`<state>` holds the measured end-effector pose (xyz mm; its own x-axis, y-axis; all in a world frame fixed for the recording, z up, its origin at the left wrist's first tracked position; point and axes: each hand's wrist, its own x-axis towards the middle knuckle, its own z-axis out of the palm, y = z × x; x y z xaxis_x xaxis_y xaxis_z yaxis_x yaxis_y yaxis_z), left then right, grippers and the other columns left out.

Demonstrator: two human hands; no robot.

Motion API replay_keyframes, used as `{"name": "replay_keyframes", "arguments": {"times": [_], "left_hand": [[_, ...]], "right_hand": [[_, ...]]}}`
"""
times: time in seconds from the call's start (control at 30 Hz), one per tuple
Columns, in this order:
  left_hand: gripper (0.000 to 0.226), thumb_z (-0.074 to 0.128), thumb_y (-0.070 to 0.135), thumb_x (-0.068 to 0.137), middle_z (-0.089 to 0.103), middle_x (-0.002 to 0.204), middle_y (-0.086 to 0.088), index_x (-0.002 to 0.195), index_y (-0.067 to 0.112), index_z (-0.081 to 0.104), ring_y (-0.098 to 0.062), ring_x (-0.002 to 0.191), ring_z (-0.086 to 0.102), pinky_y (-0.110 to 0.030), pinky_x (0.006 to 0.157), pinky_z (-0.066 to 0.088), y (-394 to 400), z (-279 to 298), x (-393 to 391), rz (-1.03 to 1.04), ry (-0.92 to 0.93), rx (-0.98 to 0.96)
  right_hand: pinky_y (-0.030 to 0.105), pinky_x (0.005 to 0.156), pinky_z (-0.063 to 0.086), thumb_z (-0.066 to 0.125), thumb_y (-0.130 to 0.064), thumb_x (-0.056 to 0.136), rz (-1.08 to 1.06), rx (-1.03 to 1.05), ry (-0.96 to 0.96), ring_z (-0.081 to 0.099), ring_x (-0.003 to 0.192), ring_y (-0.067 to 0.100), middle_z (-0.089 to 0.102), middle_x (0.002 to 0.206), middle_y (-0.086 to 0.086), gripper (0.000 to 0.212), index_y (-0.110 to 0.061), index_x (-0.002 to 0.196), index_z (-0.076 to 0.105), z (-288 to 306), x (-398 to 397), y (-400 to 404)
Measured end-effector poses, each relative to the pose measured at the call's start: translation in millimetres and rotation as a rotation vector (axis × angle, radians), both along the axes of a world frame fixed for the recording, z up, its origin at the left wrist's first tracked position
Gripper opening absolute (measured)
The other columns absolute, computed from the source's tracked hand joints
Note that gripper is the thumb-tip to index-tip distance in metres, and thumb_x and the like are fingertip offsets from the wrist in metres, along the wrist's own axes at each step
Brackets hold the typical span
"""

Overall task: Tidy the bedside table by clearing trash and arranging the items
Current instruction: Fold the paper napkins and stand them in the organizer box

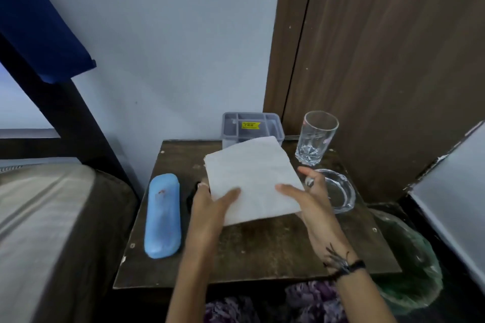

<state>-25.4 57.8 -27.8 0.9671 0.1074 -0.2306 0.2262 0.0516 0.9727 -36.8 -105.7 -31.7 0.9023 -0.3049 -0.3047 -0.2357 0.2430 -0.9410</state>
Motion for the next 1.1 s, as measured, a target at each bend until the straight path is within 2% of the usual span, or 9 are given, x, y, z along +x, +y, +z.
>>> {"name": "replay_keyframes", "arguments": {"times": [0.13, 0.2, 0.27, 0.33, 0.47, 0.63, 0.8, 1.0, 1.1], "left_hand": [[0.053, 0.064, 0.014, 0.084, 0.056, 0.111, -0.004, 0.127, 0.011, 0.034, -0.02, 0.096, 0.053, -0.026, 0.077, 0.04, -27, -30, -25, -0.064, 0.134, 0.313], [0.062, 0.063, 0.015, 0.085, 0.055, 0.125, -0.009, 0.136, 0.012, 0.027, -0.029, 0.112, 0.053, -0.033, 0.087, 0.041, -37, -36, -29, -0.088, 0.164, 0.44], [0.063, 0.061, 0.014, 0.086, 0.052, 0.132, -0.011, 0.138, 0.012, 0.026, -0.031, 0.118, 0.051, -0.036, 0.092, 0.041, -45, -37, -31, -0.061, 0.141, 0.524], [0.063, 0.059, 0.012, 0.087, 0.046, 0.139, -0.011, 0.14, 0.01, 0.025, -0.031, 0.121, 0.049, -0.037, 0.094, 0.04, -51, -36, -32, -0.011, 0.1, 0.575], [0.064, 0.054, 0.015, 0.09, 0.04, 0.141, -0.013, 0.144, 0.005, 0.021, -0.032, 0.125, 0.044, -0.04, 0.097, 0.04, -59, -37, -34, 0.02, 0.064, 0.727], [0.054, 0.05, 0.025, 0.093, 0.047, 0.13, -0.012, 0.138, 0.004, 0.029, -0.03, 0.117, 0.048, -0.043, 0.085, 0.045, -54, -37, -34, 0.036, 0.094, 0.916], [0.065, 0.052, 0.024, 0.092, 0.04, 0.141, -0.011, 0.144, 0.004, 0.019, -0.03, 0.125, 0.043, -0.046, 0.087, 0.044, -51, -36, -29, 0.043, 0.143, 0.992], [0.058, 0.058, 0.018, 0.088, 0.045, 0.134, -0.01, 0.138, 0.008, 0.031, -0.027, 0.122, 0.041, -0.044, 0.082, 0.045, -47, -35, -28, 0.068, 0.105, 0.974], [0.051, 0.061, 0.011, 0.085, 0.049, 0.128, -0.01, 0.131, 0.008, 0.04, -0.028, 0.117, 0.042, -0.042, 0.082, 0.043, -44, -37, -25, 0.107, 0.047, 0.943]], "right_hand": [[0.009, 0.051, 0.046, 0.069, -0.002, 0.08, 0.179, -0.238, 0.103, 0.065, 0.063, -0.008, 0.062, 0.093, -0.01, 0.056, -0.014, 0.126, 0.041, -18, -19, -28], [0.007, 0.066, 0.044, 0.069, -0.011, 0.082, 0.244, -0.426, 0.105, 0.062, 0.08, -0.011, 0.063, 0.107, -0.008, 0.054, -0.011, 0.13, 0.045, -24, -23, -35], [0.015, 0.086, 0.037, 0.068, -0.024, 0.084, 0.286, -0.616, 0.1, 0.051, 0.109, -0.001, 0.056, 0.128, -0.004, 0.053, -0.014, 0.132, 0.048, -28, -26, -38], [0.019, 0.09, 0.036, 0.064, -0.031, 0.086, 0.304, -0.731, 0.092, 0.05, 0.119, 0.009, 0.055, 0.126, -0.006, 0.055, -0.015, 0.135, 0.045, -31, -28, -38], [0.036, 0.093, 0.048, 0.054, -0.038, 0.091, 0.273, -0.902, 0.061, 0.058, 0.114, 0.019, 0.063, 0.121, -0.002, 0.045, -0.016, 0.13, 0.051, -36, -26, -33], [0.034, 0.082, 0.05, 0.052, -0.038, 0.092, 0.151, -1.052, 0.02, 0.063, 0.097, 0.019, 0.07, 0.106, 0.001, 0.034, -0.019, 0.118, 0.062, -37, -23, -24], [0.035, 0.079, 0.051, 0.051, -0.044, 0.091, 0.147, -1.229, 0.024, 0.064, 0.094, 0.021, 0.068, 0.108, -0.004, 0.033, -0.026, 0.118, 0.059, -36, -20, -15], [0.033, 0.08, 0.052, 0.059, -0.031, 0.09, 0.107, -1.177, -0.05, 0.064, 0.097, 0.018, 0.068, 0.11, -0.003, 0.034, -0.022, 0.122, 0.056, -34, -16, -6], [0.017, 0.071, 0.049, 0.065, -0.017, 0.085, 0.083, -0.967, -0.09, 0.06, 0.084, 0.0, 0.064, 0.095, -0.013, 0.034, -0.021, 0.117, 0.056, -34, -13, -9]]}}
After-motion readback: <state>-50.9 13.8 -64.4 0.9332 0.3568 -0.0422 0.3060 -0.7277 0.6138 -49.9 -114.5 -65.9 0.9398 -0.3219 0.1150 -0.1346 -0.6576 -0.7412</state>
